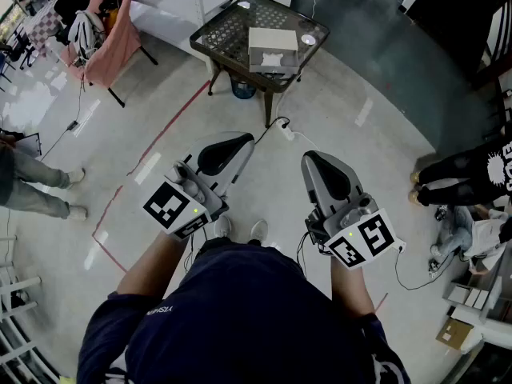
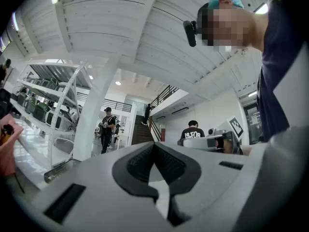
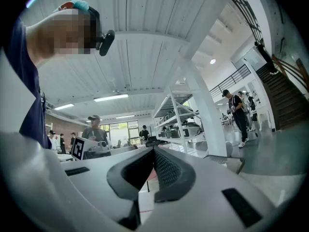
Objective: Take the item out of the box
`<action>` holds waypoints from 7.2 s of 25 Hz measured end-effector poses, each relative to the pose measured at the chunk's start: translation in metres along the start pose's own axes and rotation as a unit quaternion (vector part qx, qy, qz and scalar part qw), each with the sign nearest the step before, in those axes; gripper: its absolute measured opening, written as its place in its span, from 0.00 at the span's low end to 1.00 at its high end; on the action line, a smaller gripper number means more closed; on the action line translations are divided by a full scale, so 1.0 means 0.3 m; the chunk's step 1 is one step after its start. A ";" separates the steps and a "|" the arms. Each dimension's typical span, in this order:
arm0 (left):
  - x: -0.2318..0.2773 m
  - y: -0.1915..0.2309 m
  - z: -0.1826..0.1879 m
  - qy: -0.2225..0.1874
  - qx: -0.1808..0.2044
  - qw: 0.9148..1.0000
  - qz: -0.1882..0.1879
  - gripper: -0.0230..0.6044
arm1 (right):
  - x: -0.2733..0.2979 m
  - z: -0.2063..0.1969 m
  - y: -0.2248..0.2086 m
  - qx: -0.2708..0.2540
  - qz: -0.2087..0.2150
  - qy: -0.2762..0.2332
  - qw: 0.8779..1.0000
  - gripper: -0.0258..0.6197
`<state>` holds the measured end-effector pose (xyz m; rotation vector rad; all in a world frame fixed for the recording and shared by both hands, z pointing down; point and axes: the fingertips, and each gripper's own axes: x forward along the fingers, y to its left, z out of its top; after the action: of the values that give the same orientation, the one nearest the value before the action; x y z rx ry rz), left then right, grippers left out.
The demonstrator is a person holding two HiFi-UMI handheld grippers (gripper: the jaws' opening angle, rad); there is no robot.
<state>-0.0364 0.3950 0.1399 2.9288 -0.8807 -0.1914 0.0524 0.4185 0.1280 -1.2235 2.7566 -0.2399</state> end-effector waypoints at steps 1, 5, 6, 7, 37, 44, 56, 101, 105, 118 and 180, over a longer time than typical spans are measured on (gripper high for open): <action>0.008 -0.003 -0.003 0.000 0.000 1.000 0.001 0.05 | -0.005 -0.001 -0.008 0.001 0.001 0.000 1.000 0.08; 0.042 -0.017 -0.014 0.000 0.000 1.000 0.007 0.05 | -0.025 -0.002 -0.044 0.002 0.005 0.001 1.000 0.08; 0.049 -0.019 -0.018 0.000 0.000 1.000 0.010 0.05 | -0.029 -0.003 -0.053 0.002 0.007 0.002 1.000 0.08; 0.056 -0.022 -0.023 0.000 -0.001 1.000 0.012 0.05 | -0.033 -0.005 -0.061 0.003 0.009 0.002 1.000 0.08; 0.318 0.305 -0.126 0.008 -0.025 0.999 0.033 0.05 | 0.219 -0.086 -0.403 0.042 0.012 0.034 0.998 0.08; 0.401 0.613 -0.159 0.020 -0.037 0.999 0.024 0.05 | 0.498 -0.126 -0.532 0.051 -0.004 0.045 0.998 0.08; 0.534 1.010 -0.197 0.040 -0.050 0.998 -0.007 0.05 | 0.847 -0.144 -0.744 0.045 -0.057 0.058 0.996 0.08; 1.076 1.656 -0.923 0.174 -0.170 0.959 0.145 0.05 | 1.484 -0.921 -1.666 0.101 0.064 0.333 0.935 0.17; 1.084 1.684 -0.981 0.176 -0.179 0.956 0.154 0.05 | 1.495 -1.027 -1.681 0.072 0.091 0.372 0.921 0.23; 1.061 1.700 -1.122 0.182 -0.220 0.942 0.178 0.05 | 1.469 -1.354 -1.723 -0.001 0.120 0.512 0.850 0.39; 1.196 1.627 -0.375 0.091 -0.058 0.989 0.097 0.05 | 1.537 -0.376 -1.592 -0.121 0.013 0.286 0.950 0.08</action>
<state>0.0109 -0.2053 0.2699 2.6816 -1.0768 0.0346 0.0721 -0.2295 0.3105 -1.3463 3.3829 -0.3028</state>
